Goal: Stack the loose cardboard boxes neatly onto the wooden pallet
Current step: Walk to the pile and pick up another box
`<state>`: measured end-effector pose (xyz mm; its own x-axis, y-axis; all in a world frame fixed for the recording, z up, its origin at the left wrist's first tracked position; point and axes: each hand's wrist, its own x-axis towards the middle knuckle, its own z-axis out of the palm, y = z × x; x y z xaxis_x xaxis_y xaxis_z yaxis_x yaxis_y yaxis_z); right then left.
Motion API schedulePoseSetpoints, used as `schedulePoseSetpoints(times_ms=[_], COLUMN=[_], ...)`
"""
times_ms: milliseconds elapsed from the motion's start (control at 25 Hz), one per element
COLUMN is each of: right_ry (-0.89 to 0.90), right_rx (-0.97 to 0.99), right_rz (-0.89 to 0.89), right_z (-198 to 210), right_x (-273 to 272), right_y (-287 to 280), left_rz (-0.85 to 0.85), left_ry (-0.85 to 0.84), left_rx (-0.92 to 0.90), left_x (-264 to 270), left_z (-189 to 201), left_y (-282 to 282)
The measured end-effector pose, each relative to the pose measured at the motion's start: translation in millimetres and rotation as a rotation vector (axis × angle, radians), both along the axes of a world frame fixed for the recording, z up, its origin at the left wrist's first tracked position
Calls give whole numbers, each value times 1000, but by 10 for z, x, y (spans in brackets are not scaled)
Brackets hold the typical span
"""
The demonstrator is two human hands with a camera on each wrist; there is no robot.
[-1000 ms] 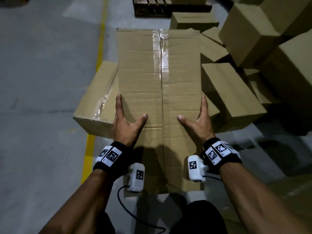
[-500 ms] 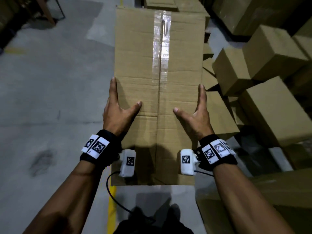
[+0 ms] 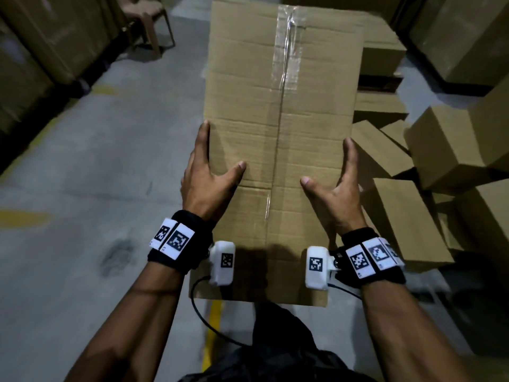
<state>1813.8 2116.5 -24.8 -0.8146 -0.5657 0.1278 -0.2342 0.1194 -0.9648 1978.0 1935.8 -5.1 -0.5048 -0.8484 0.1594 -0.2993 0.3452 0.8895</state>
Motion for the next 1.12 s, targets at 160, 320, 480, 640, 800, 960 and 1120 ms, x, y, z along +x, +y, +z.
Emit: schedulePoseSetpoints(times_ms=[160, 320, 480, 640, 800, 960, 1120], right_ry=[-12, -34, 6, 34, 25, 12, -73], right_rx=[-19, -44, -20, 21, 44, 62, 56], right_rz=[70, 126, 188, 224, 177, 46, -49], right_z=[-82, 45, 258, 287, 120, -63, -48], right_x=[-427, -946, -1379, -1692, -1888, -1999, -2066], right_y=[-620, -1443, -2200, -2999, -3779, -4782, -5778], left_rz=[63, 154, 212, 240, 198, 70, -29], left_ry=[-3, 18, 54, 65, 61, 31, -2], left_rx=[-15, -16, -6, 2, 10, 54, 106], left_x=[-342, -832, -1179, -1449, -1694, -1995, -2250], left_z=[-81, 0, 115, 83, -125, -328, -330], left_y=[-505, -1195, -1870, -2648, -3528, -4751, -5912])
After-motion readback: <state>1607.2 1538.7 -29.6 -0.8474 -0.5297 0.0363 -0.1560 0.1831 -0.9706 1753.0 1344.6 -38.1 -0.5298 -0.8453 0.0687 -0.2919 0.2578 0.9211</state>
